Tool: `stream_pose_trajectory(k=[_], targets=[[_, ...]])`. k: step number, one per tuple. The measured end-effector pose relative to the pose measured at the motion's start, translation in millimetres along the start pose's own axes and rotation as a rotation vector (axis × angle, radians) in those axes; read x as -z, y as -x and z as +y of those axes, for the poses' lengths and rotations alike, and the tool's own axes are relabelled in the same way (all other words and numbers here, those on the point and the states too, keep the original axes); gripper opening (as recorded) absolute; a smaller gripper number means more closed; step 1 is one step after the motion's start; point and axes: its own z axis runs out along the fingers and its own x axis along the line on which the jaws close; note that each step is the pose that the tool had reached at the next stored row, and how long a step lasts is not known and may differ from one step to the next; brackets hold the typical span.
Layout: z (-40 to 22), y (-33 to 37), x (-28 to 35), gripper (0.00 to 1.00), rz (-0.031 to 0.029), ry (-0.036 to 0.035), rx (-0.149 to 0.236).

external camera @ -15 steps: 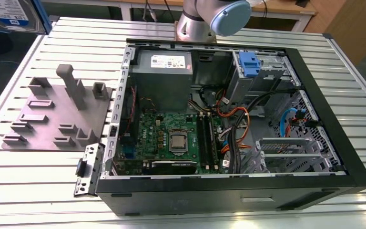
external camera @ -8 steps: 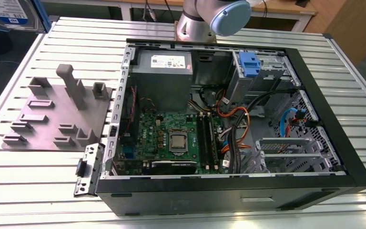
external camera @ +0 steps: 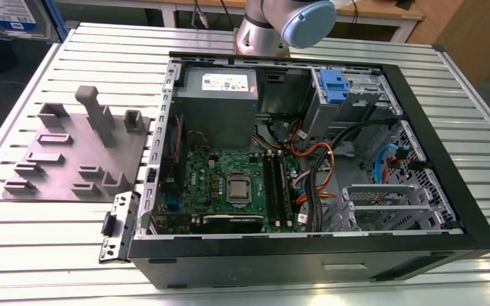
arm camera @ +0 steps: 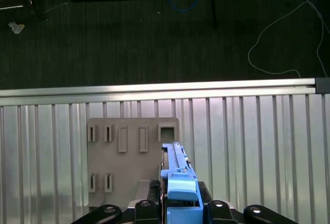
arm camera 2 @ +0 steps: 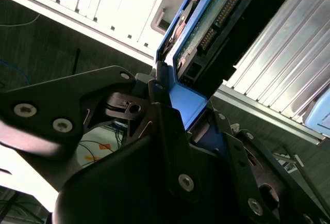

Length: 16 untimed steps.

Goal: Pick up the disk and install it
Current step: 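Pick up the disk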

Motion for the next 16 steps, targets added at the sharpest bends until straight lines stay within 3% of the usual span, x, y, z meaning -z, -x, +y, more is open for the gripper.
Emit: stream_pose_trajectory(k=[16], targets=[[0.0,0.1,4.1,0.36,0.0,-0.0001,0.0]])
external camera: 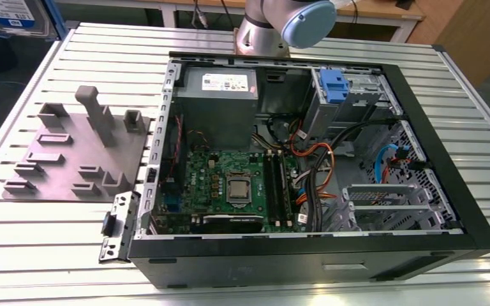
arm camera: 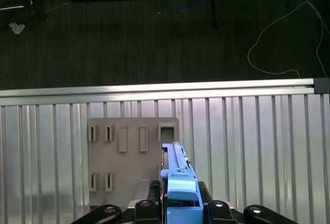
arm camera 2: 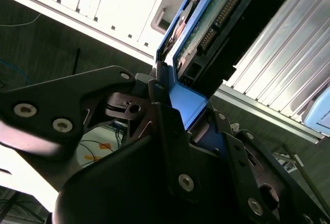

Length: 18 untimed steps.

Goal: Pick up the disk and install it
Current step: 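Pick up the disk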

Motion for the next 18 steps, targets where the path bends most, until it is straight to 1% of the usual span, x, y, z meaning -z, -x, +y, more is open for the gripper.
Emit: stream_pose_trajectory(k=[8,10,18], targets=[[0.0,0.0,1.3,0.36,0.0,0.0001,0.0],[0.0,0.1,3.2,0.36,0.0,0.0001,0.0],[0.0,0.1,4.8,0.36,0.0,0.0,0.0]])
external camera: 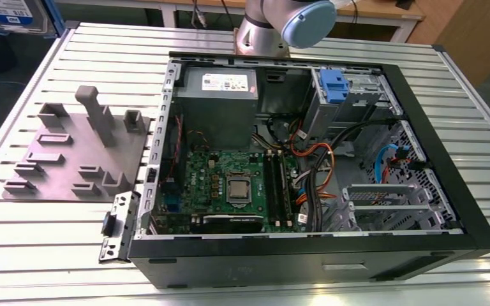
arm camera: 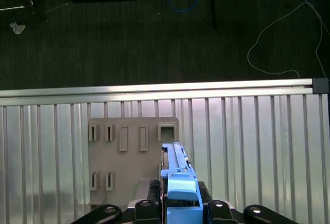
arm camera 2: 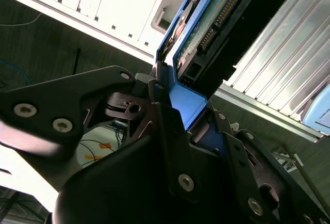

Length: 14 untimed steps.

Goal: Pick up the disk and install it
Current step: 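Pick up the disk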

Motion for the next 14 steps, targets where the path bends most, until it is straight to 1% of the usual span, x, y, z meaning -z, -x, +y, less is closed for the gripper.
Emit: stream_pose_trajectory(k=[14], targets=[[0.0,0.1,3.6,0.36,0.0,0.0001,0.0]])
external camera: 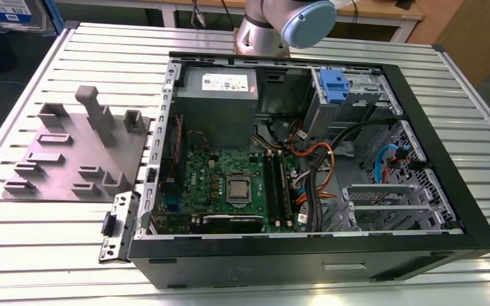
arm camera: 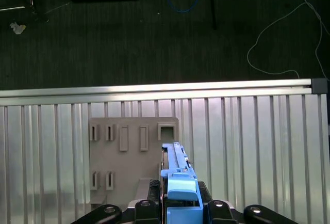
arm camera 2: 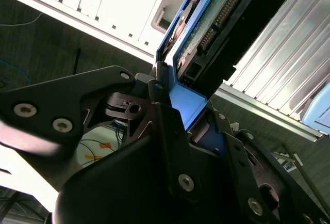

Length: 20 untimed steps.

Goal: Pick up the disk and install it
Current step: 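Pick up the disk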

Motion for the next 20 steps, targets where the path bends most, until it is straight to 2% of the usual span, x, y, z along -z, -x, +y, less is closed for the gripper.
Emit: stream_pose_trajectory(k=[20], targets=[[0.0,0.2,5.7,0.36,0.0,0.0,0.0]])
